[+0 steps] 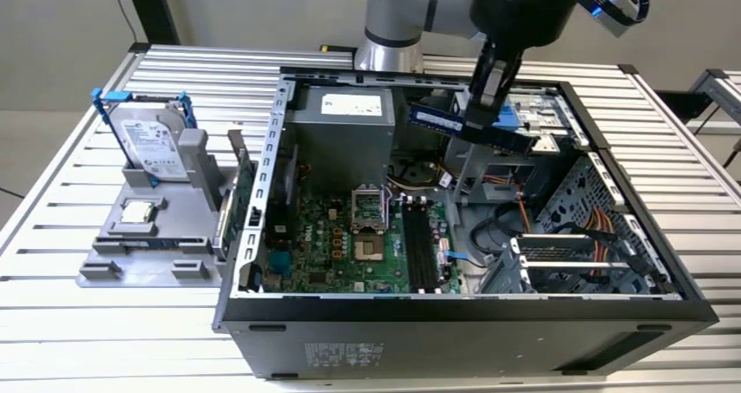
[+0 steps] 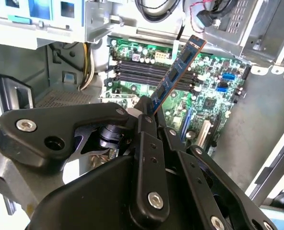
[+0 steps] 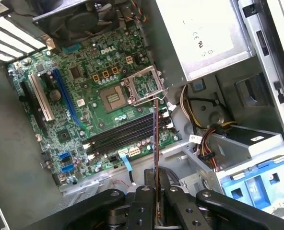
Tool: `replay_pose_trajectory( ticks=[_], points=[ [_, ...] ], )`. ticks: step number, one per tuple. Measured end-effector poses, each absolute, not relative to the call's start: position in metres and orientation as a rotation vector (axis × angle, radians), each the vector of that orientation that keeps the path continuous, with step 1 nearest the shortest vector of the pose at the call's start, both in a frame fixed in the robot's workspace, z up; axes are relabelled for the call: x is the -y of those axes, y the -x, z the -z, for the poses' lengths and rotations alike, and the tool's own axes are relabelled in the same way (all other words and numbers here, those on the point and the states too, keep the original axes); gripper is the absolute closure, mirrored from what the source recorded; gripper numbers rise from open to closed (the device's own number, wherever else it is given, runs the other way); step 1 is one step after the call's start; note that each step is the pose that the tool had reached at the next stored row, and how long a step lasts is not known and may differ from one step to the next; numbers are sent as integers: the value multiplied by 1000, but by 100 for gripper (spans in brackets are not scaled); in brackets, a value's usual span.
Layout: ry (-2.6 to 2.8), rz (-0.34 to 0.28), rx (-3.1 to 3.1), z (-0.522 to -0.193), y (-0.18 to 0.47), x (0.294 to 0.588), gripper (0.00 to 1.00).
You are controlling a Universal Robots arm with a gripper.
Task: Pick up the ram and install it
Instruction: 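Insert the ram into the slot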
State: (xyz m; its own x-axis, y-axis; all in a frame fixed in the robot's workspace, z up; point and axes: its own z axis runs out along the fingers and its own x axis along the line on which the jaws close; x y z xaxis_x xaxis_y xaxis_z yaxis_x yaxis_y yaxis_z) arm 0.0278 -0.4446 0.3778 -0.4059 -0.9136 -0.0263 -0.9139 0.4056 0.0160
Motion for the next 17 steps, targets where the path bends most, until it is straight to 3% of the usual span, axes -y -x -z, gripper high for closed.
replay_pose_trajectory(
  ticks=[17],
  points=[
    [1494, -42, -2746, -378, -28, 445, 100]
  ],
)
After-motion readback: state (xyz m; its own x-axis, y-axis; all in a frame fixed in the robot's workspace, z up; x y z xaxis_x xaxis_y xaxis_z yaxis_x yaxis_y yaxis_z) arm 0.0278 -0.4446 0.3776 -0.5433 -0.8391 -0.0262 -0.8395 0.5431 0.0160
